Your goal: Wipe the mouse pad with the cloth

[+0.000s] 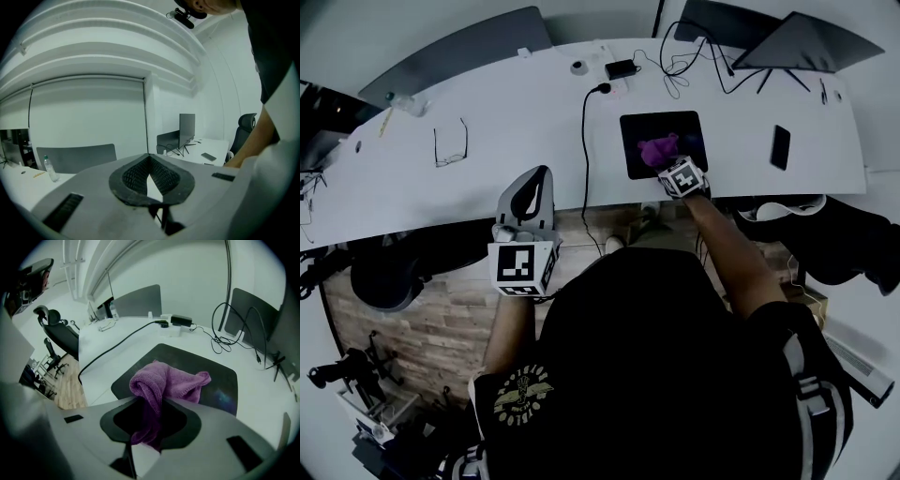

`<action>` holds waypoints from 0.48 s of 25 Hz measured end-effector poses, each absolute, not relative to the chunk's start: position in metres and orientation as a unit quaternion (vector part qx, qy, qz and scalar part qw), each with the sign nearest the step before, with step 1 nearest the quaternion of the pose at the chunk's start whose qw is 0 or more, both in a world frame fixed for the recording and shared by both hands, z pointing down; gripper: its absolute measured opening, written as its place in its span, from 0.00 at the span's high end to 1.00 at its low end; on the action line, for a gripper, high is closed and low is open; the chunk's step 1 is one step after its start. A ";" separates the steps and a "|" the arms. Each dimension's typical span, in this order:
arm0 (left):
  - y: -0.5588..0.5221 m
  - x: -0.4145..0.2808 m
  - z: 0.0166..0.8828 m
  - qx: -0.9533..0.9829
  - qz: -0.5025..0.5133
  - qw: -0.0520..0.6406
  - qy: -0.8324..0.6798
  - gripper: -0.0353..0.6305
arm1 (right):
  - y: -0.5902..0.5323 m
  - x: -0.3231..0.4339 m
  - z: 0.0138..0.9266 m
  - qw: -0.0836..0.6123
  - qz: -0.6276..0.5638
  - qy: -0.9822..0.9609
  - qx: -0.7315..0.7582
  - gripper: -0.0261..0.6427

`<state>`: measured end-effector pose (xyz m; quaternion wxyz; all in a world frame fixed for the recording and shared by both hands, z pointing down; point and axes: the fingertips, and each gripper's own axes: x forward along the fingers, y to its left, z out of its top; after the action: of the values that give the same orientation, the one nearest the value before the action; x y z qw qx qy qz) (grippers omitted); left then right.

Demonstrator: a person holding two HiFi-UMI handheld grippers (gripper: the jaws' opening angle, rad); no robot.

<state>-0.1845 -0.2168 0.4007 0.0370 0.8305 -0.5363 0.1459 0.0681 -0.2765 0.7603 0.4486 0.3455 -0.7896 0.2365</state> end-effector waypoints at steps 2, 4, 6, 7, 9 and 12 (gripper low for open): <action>-0.222 -0.178 0.403 0.833 0.150 0.039 -0.531 0.94 | -0.278 0.078 0.762 0.444 0.245 -0.786 0.353 0.80; -0.229 -0.169 0.401 0.837 0.146 0.032 -0.526 0.94 | -0.279 0.088 0.762 0.442 0.249 -0.783 0.361 0.80; -0.236 -0.159 0.401 0.841 0.146 0.029 -0.519 0.94 | -0.279 0.101 0.761 0.445 0.248 -0.776 0.372 0.80; -0.240 -0.153 0.400 0.844 0.146 0.028 -0.516 0.94 | -0.279 0.107 0.761 0.446 0.248 -0.774 0.376 0.80; -0.250 -0.142 0.397 0.848 0.142 0.022 -0.511 0.94 | -0.280 0.118 0.762 0.444 0.251 -0.771 0.381 0.80; -0.271 -0.125 0.389 0.852 0.121 0.021 -0.510 0.94 | -0.282 0.134 0.761 0.449 0.250 -0.769 0.380 0.80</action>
<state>-0.1253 -0.2714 0.3889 0.0208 0.8517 -0.5095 0.1205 0.1339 -0.2819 0.7615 0.4489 0.3804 -0.7688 0.2503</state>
